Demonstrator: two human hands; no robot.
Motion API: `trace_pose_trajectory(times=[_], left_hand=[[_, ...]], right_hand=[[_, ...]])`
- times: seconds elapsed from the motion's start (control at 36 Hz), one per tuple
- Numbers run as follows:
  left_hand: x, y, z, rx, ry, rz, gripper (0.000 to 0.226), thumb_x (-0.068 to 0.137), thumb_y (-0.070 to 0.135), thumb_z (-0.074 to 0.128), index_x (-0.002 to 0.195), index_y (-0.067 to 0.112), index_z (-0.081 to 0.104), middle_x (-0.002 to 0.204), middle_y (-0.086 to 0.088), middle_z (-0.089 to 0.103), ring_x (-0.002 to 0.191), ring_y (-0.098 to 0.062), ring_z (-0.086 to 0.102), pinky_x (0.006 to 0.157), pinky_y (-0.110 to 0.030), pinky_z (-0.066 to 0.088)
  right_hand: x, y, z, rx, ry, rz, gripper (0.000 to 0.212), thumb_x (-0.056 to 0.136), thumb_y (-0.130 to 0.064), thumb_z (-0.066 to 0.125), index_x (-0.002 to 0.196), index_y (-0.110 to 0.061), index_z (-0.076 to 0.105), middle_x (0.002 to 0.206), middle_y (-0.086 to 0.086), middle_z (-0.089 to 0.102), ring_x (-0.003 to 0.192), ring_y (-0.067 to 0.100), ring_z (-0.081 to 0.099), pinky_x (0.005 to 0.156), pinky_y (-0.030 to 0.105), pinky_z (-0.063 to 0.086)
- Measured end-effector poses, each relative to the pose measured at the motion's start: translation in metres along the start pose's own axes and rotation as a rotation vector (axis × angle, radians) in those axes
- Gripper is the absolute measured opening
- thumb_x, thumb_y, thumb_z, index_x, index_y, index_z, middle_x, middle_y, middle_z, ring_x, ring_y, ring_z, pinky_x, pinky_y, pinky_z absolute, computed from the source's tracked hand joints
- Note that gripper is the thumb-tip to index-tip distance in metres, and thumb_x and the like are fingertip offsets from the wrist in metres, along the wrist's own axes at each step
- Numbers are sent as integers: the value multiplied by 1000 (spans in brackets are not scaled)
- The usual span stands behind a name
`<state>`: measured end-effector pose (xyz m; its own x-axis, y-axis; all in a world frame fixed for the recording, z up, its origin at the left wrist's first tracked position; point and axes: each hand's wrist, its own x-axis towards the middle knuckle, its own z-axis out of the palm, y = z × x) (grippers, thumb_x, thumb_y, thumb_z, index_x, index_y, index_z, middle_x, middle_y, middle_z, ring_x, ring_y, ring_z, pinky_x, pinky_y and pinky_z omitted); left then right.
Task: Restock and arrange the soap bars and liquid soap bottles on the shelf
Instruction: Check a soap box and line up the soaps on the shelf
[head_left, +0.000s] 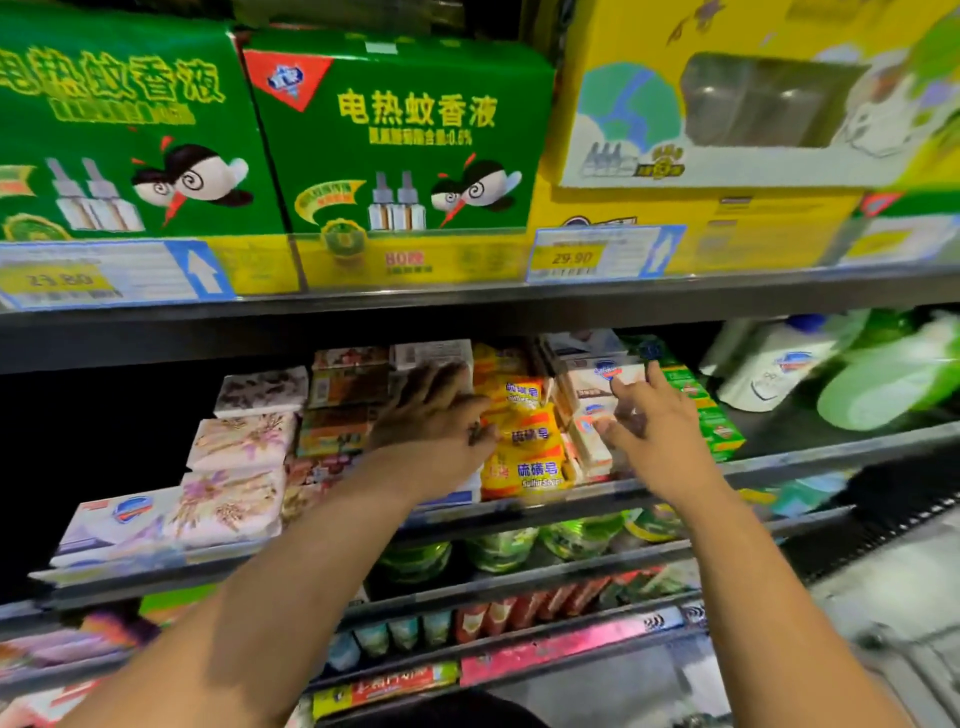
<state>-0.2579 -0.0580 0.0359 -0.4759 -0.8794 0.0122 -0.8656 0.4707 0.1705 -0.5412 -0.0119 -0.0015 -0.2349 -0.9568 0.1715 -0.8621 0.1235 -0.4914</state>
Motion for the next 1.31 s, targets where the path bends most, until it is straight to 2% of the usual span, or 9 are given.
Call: trace_pose_trajectory(times=[0.11,0.28,0.42,0.56,0.75,0.89,1.0,1.14,1.31], left_hand=[[0,0,4,5,31,17,49,99,60,30,145,45,37,165,15,5,153,-20,-4,122,-42,1],[-2,0,3,21,42,27,52,97,61,25,143,43,40,163,14,9,152,-21,0,121,-42,3],[-2,1,3,15,30,23,48,100,58,30,144,42,39,165,13,6,152,-20,-3,122,-43,2],[-1,2,1,12,16,13,48,100,59,29,144,43,39,165,13,5,152,-19,-5,122,-42,-1],[0,-1,-6,-25,-84,12,63,94,73,17,152,49,15,165,16,-5,152,-15,-12,123,-45,-5],[-15,-6,-23,-465,-107,81,68,97,56,51,149,58,8,156,33,-20,143,4,14,120,-41,24],[-49,-6,-35,-563,38,232,81,89,43,70,140,68,13,154,41,-15,130,32,1,114,-23,29],[-82,-2,-30,-602,244,333,71,83,46,77,129,73,30,142,45,29,134,13,34,109,-17,37],[-107,-13,-35,-1064,339,126,43,74,46,73,115,49,61,111,25,69,101,0,67,81,-17,53]], right_hand=[[1,-7,-7,166,35,-7,27,86,-17,76,106,-11,61,105,5,67,150,23,21,114,39,28],[16,0,-12,122,75,40,48,74,-23,86,113,-20,58,104,2,54,94,27,60,84,41,52],[23,3,-15,10,15,44,53,75,-35,85,118,-16,59,107,4,55,107,26,53,87,36,45],[15,-4,-19,280,-4,106,66,72,-17,88,126,-19,50,107,-1,69,80,12,68,66,36,58],[-10,-31,-32,421,104,42,73,67,-18,92,128,-22,51,115,-9,61,105,10,60,74,15,46],[-41,-51,-38,614,174,16,61,69,-21,90,120,-30,57,110,-20,65,100,4,62,82,21,50],[-65,-77,-40,1020,120,47,46,70,-10,81,110,-23,62,88,-17,72,79,-1,66,69,12,51],[-87,-103,-18,1173,-79,115,63,47,-49,91,104,-29,73,100,3,65,92,14,64,80,28,52],[-99,-125,-3,1267,-318,-2,67,66,-65,79,119,-26,70,123,8,69,114,26,65,91,37,55]])
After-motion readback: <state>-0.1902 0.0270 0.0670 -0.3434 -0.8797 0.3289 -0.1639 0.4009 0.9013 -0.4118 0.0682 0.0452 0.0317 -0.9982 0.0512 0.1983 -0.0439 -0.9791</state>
